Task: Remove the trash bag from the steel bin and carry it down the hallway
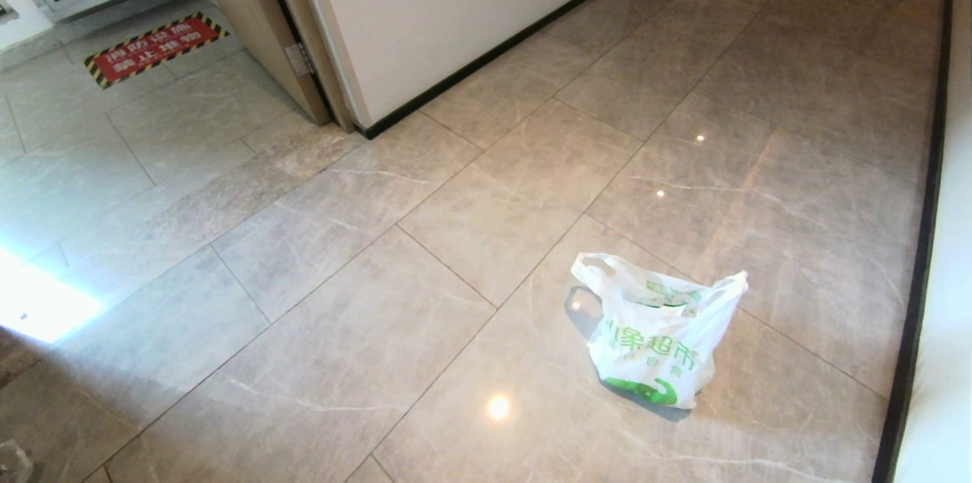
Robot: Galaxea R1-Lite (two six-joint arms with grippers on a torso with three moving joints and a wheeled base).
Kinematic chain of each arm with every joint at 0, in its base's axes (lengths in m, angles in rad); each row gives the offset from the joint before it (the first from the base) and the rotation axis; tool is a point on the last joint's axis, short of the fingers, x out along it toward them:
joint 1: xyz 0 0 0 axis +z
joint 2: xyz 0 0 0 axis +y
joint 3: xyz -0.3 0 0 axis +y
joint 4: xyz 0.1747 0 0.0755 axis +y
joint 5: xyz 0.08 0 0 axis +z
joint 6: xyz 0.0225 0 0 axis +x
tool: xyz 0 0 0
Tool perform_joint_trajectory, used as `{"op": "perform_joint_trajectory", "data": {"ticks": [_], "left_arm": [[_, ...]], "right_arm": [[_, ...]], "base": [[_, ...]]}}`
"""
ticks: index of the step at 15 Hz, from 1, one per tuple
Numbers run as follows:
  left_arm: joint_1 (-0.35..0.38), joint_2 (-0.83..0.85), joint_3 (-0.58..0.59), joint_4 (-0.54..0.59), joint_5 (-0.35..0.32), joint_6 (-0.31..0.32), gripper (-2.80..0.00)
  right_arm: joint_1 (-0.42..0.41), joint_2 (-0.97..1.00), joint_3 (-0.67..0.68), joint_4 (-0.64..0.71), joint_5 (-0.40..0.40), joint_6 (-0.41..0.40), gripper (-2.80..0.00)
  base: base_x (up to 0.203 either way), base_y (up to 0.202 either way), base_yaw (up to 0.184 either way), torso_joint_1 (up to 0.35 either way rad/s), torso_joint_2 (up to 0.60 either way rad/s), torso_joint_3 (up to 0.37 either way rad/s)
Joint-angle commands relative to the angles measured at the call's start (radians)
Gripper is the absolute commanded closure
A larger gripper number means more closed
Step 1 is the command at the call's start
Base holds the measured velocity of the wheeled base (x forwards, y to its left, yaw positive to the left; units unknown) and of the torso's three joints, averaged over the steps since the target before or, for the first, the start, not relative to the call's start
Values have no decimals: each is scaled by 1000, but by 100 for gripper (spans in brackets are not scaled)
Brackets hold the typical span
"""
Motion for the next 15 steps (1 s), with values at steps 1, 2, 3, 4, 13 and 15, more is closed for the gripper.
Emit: {"op": "perform_joint_trajectory", "data": {"ticks": [1, 2, 3, 4, 13, 15], "left_arm": [[0, 0, 0, 0, 0, 0, 0], [0, 0, 0, 0, 0, 0, 0], [0, 0, 0, 0, 0, -1, 0], [0, 0, 0, 0, 0, -1, 0], [0, 1, 0, 0, 0, 2, 0], [0, 0, 0, 0, 0, 2, 0]], "right_arm": [[0, -3, 1, 4, -1, 5, 0], [0, -3, 1, 3, -1, 5, 0], [0, -3, 0, 3, -1, 5, 0], [0, -3, 1, 3, -1, 5, 0], [0, -3, 1, 3, 0, 5, 0], [0, -3, 0, 3, 0, 5, 0]], "base": [[0, 0, 0, 0, 0, 0], [0, 0, 0, 0, 0, 0], [0, 0, 0, 0, 0, 0], [0, 0, 0, 0, 0, 0], [0, 0, 0, 0, 0, 0], [0, 0, 0, 0, 0, 0]]}}
